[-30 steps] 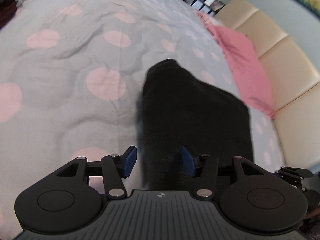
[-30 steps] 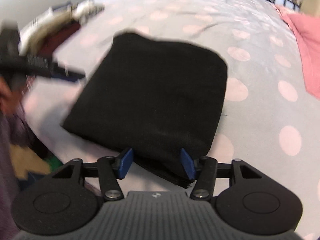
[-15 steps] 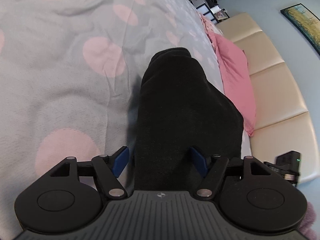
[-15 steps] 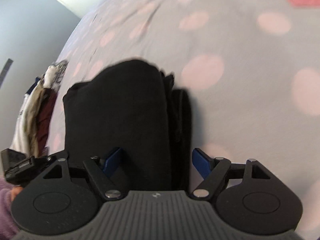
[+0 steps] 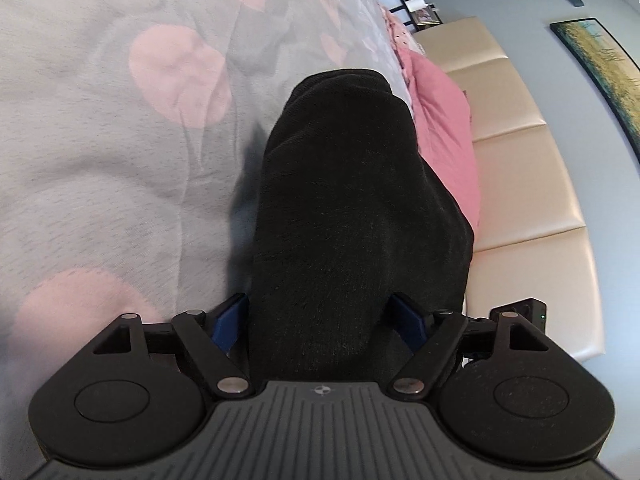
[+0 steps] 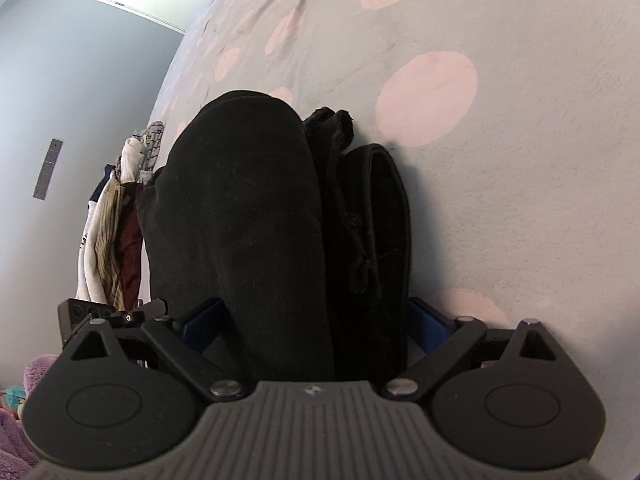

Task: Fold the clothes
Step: 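Grasp the folded jeans with both tools and lift them off the bed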

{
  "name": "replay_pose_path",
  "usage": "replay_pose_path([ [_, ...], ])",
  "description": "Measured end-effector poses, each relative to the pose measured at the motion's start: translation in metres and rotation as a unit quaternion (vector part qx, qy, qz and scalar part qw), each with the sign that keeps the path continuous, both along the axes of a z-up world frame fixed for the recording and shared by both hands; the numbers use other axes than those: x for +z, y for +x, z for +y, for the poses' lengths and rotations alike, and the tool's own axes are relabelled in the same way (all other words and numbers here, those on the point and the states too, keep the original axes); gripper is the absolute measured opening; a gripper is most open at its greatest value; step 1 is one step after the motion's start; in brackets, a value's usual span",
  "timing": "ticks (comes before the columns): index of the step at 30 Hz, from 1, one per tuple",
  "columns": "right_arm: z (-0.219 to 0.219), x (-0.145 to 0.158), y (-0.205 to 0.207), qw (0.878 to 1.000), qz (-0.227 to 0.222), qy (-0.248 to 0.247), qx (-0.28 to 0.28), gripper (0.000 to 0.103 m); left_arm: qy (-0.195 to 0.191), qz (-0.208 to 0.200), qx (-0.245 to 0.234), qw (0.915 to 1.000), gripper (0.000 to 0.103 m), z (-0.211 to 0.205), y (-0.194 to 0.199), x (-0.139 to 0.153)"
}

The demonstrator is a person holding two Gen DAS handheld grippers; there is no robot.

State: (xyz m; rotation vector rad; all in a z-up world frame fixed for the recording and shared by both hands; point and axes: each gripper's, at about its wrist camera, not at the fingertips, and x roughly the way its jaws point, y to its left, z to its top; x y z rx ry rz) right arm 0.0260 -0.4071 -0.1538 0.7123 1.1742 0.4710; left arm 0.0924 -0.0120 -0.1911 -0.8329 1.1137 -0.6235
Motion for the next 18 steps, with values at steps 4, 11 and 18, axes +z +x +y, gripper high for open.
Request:
replay_pose_path([
  [4, 0.0, -0.003, -0.001, 1.0, -0.005, 0.017, -0.003, 0.087, -0.008, -0.013, -0.007, 0.9999, 0.07, -0.004, 0.002, -0.003],
  [11, 0.002, 0.004, -0.003, 1.0, -0.022, 0.022, -0.004, 0.073, -0.005, -0.035, -0.019, 0.9992, 0.063, -0.003, 0.001, 0.003],
  [18, -0.004, 0.026, -0.015, 0.998, -0.051, 0.032, -0.023, 0.062, -0.013, -0.064, -0.038, 0.9971, 0.062, -0.008, -0.003, 0.017],
])
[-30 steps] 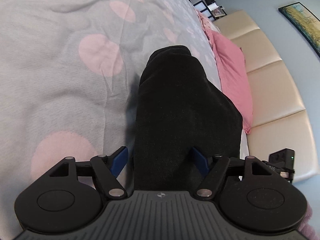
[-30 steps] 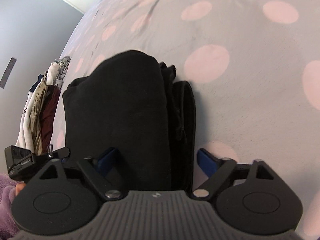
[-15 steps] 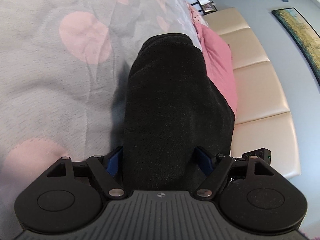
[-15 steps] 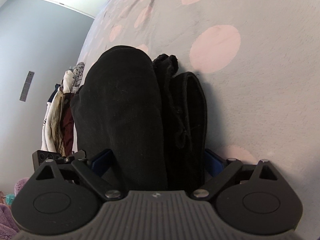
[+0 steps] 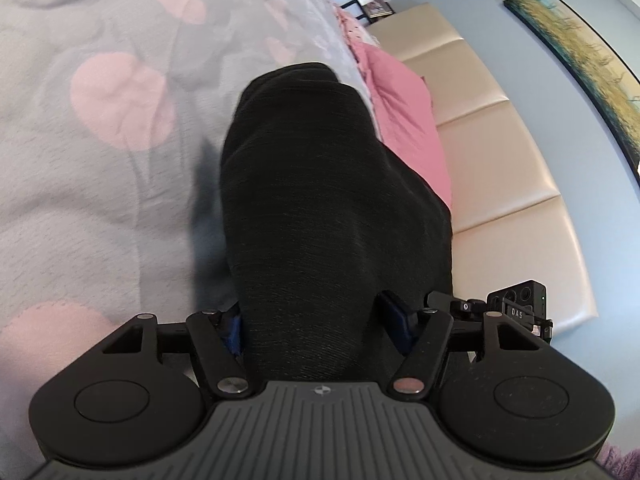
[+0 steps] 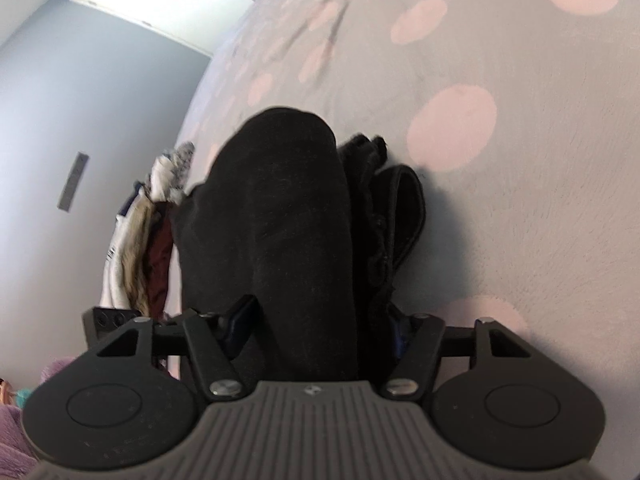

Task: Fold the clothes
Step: 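Grasp the folded jeans with both tools and lift them off the bed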

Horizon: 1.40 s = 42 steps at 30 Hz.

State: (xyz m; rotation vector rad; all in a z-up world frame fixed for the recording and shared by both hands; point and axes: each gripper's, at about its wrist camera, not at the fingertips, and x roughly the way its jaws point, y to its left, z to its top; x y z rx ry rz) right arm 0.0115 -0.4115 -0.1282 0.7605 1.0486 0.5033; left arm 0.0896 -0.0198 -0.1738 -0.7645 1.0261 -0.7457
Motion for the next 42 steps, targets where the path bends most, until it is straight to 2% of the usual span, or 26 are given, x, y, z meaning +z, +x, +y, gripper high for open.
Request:
replay_pose_path([
  [7, -0.016, 0.015, -0.015, 1.0, -0.018, 0.007, -0.022, 0.061, -0.017, -0.004, -0.026, 0.9995, 0.06, -0.016, -0.002, 0.006],
  [11, -0.026, 0.011, -0.025, 0.999, -0.007, 0.007, -0.03, 0.061, -0.004, 0.005, -0.038, 0.9992, 0.06, -0.027, -0.001, 0.003],
  [14, -0.03, 0.002, -0.027, 1.0, 0.009, 0.005, -0.029, 0.062, 0.024, 0.007, -0.044, 0.9987, 0.061, -0.032, 0.0, 0.002],
  [18, -0.036, -0.008, -0.02, 0.999, 0.026, 0.004, -0.02, 0.074, 0.036, 0.008, -0.045, 0.9983, 0.065, -0.034, 0.0, 0.004],
  [23, -0.04, -0.014, -0.001, 0.999, 0.036, -0.013, 0.027, 0.084, 0.038, 0.017, -0.042, 0.9983, 0.07, -0.033, 0.001, 0.0],
  [24, -0.039, -0.018, 0.003, 0.999, 0.038, -0.015, 0.033, 0.091, 0.037, 0.019, -0.04, 0.9983, 0.071, -0.032, 0.001, -0.002],
  [27, -0.036, -0.032, 0.012, 0.998, 0.05, 0.012, 0.03, 0.095, 0.023, 0.026, -0.036, 0.9987, 0.072, -0.029, -0.003, -0.007],
  [29, -0.03, -0.035, 0.016, 0.998, 0.043, 0.025, 0.035, 0.094, 0.012, 0.027, -0.038, 0.9989, 0.071, -0.028, -0.005, -0.01],
  [30, -0.029, -0.036, 0.016, 0.998, 0.041, 0.036, 0.037, 0.083, 0.009, 0.024, -0.039, 0.9989, 0.07, -0.028, -0.005, -0.011],
  [31, -0.028, -0.038, 0.017, 0.997, 0.043, 0.051, 0.033, 0.079, 0.004, 0.022, -0.04, 0.999, 0.067, -0.027, -0.005, -0.012],
  [34, -0.026, -0.036, 0.014, 0.998, 0.031, 0.052, 0.029, 0.072, -0.009, 0.015, -0.042, 0.999, 0.062, -0.024, -0.007, -0.014],
  [42, -0.027, -0.009, 0.008, 0.998, -0.005, 0.057, 0.021, 0.068, -0.043, -0.015, -0.05, 0.9977, 0.059, -0.024, -0.012, 0.0],
])
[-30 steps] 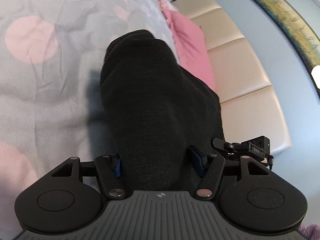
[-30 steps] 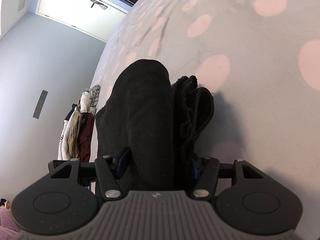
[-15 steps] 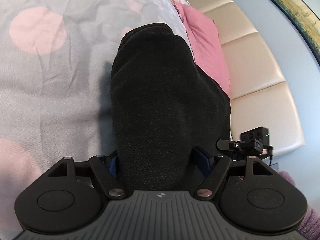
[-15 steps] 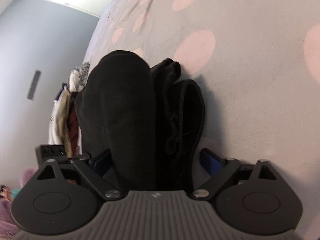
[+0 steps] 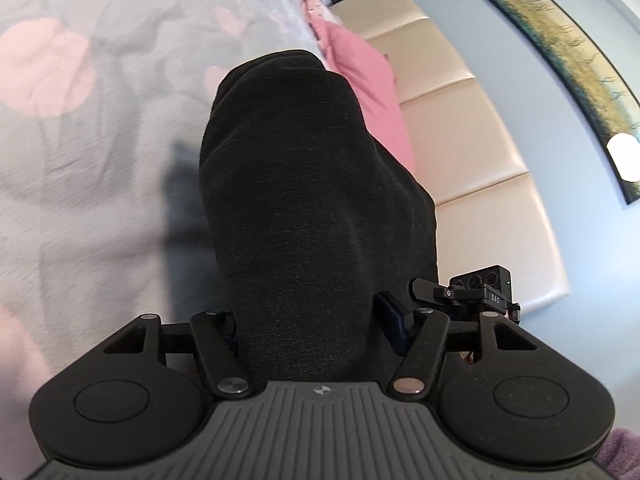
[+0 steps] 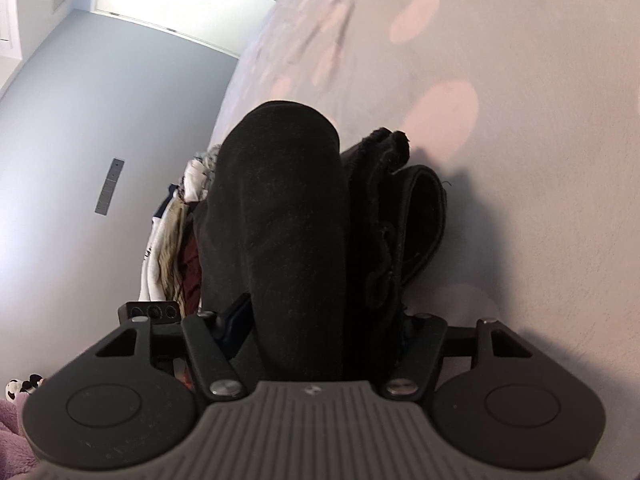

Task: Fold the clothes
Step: 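Grasp the folded jeans with both tools and lift them off the bed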

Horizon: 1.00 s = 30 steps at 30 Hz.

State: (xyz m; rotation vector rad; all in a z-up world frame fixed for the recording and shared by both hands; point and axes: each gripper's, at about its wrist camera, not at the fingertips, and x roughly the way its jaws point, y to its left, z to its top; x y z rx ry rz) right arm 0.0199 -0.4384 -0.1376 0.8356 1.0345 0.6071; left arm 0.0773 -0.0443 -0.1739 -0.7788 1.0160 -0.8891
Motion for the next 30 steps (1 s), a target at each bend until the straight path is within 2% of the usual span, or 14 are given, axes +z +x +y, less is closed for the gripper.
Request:
replay_pose_path([
  [5, -0.018, 0.04, -0.004, 1.0, -0.028, -0.012, -0.008, 0.068, -0.021, -0.026, -0.017, 0.9993, 0.058, -0.018, 0.006, 0.03],
  [8, -0.04, 0.066, -0.007, 0.999, -0.042, -0.02, -0.016, 0.067, -0.028, -0.047, -0.034, 0.9979, 0.058, -0.045, 0.017, 0.048],
  [11, -0.073, 0.089, -0.012, 0.998, -0.051, -0.033, -0.034, 0.067, -0.038, -0.058, -0.052, 0.9962, 0.058, -0.084, 0.033, 0.055],
  [17, -0.15, 0.119, -0.017, 0.994, -0.05, -0.068, -0.067, 0.067, -0.064, -0.045, -0.087, 0.9931, 0.056, -0.164, 0.057, 0.051],
  [19, -0.178, 0.122, -0.016, 0.993, -0.05, -0.072, -0.077, 0.067, -0.068, -0.041, -0.094, 0.9924, 0.056, -0.188, 0.063, 0.047],
  [24, -0.242, 0.107, -0.005, 0.993, -0.038, -0.066, -0.095, 0.067, -0.055, -0.034, -0.113, 0.9915, 0.056, -0.244, 0.082, 0.035],
  [30, -0.31, 0.084, 0.029, 0.994, -0.029, -0.066, -0.083, 0.067, -0.044, -0.022, -0.101, 0.9937, 0.055, -0.297, 0.101, 0.013],
])
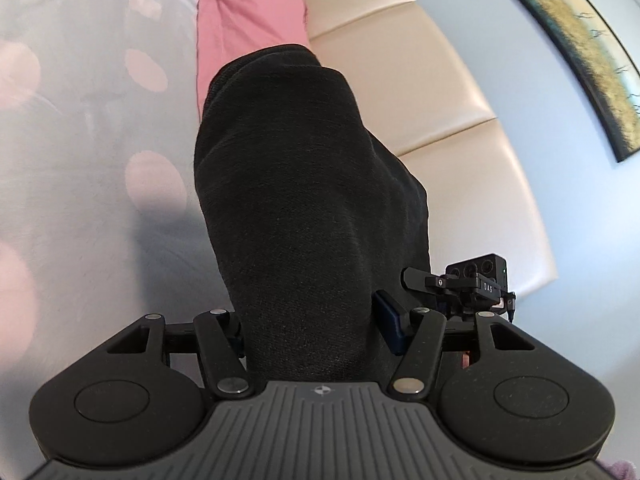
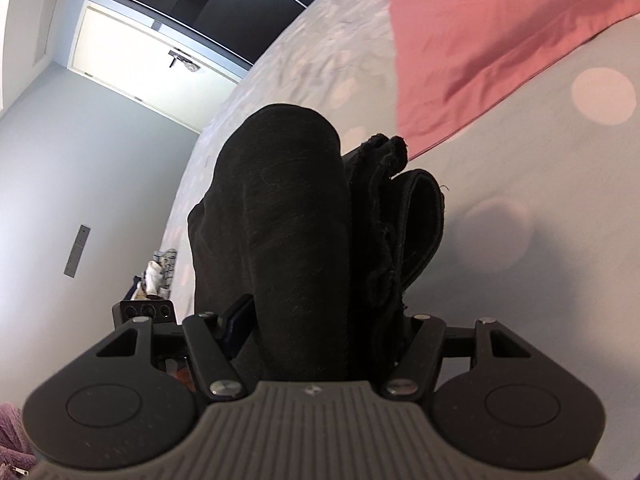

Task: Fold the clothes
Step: 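Grasp the folded jeans with both tools and lift them off the bed, then place the folded jeans on the bed beside the pink pillow and open both tools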

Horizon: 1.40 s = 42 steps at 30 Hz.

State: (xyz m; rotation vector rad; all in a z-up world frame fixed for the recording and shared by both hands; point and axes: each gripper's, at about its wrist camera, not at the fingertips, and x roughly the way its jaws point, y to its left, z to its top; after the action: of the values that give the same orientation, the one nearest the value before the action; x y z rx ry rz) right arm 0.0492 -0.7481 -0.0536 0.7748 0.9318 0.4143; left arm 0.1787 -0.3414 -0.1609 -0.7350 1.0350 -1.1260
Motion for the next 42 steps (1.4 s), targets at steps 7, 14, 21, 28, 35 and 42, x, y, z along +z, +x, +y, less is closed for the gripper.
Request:
replay_pose_path([
  [7, -0.046, -0.034, 0.043, 1.0, 0.009, 0.0, 0.018, 0.067, 0.018, 0.004, 0.014, 0.9997, 0.055, -0.025, 0.022, -0.021],
  [14, -0.058, -0.063, 0.058, 0.999, 0.035, 0.012, 0.022, 0.068, 0.038, 0.017, 0.006, 0.9991, 0.055, -0.036, 0.014, -0.037],
  [21, -0.06, -0.091, 0.05, 0.998, 0.046, 0.034, 0.009, 0.072, 0.061, 0.011, -0.005, 0.9981, 0.054, -0.038, 0.017, -0.037],
  [28, -0.07, -0.05, 0.009, 0.996, 0.028, -0.056, -0.06, 0.076, 0.108, -0.012, -0.005, 0.994, 0.056, -0.03, 0.017, -0.008],
  [35, -0.002, 0.02, -0.064, 0.953, -0.111, -0.264, -0.098, 0.053, 0.124, -0.105, 0.005, 0.9867, 0.047, 0.005, -0.016, 0.037],
  [42, 0.096, 0.01, -0.089, 0.901, -0.149, -0.405, -0.046, 0.049, 0.169, -0.155, 0.0, 0.9733, 0.047, 0.021, -0.048, 0.086],
])
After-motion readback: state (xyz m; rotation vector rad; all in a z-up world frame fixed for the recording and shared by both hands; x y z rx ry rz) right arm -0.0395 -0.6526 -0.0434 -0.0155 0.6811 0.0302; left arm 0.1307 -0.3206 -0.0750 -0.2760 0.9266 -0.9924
